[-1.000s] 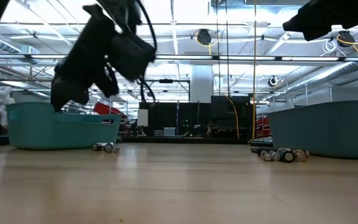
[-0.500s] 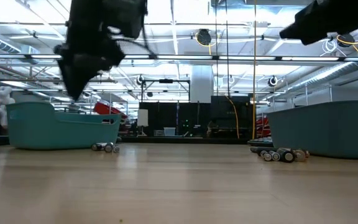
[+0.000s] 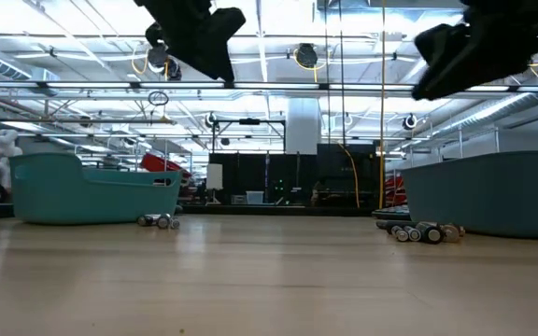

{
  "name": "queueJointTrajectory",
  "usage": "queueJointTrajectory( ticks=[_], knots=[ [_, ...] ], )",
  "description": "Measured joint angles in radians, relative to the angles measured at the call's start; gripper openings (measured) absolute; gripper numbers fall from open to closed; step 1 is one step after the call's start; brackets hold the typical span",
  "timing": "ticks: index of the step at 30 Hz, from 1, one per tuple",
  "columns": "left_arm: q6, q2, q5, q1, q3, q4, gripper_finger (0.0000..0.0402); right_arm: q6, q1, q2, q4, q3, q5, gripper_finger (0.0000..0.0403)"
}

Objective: Sort batteries
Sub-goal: Put the black battery into the blue bin

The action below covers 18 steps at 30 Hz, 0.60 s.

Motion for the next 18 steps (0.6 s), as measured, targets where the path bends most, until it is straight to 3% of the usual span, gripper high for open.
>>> queueJointTrajectory(
  ticks=[4,7,9,14,18],
  knots=[
    [0.029,0.0,-0.01,-0.01,-0.016,0.019,0.0194,-0.038,-0.07,0.063,-0.009,0.076,-0.046,0.009],
    [0.164,0.0,-0.006,-0.028,-0.069,0.129,0.0194,0.014,-0.121,0.12,-0.066,0.136,-0.153,0.009],
    [0.255,0.0,0.016,-0.035,-0.107,0.229,0.0194,0.02,-0.13,0.157,-0.095,0.162,-0.166,0.0089],
    [0.419,0.001,0.183,-0.05,-0.199,0.557,0.0194,-0.023,-0.108,0.241,-0.121,0.182,-0.191,0.0089],
    [0.414,0.001,0.298,-0.06,-0.214,0.627,0.0194,-0.027,-0.084,0.314,-0.195,0.194,-0.252,0.0089]
  ],
)
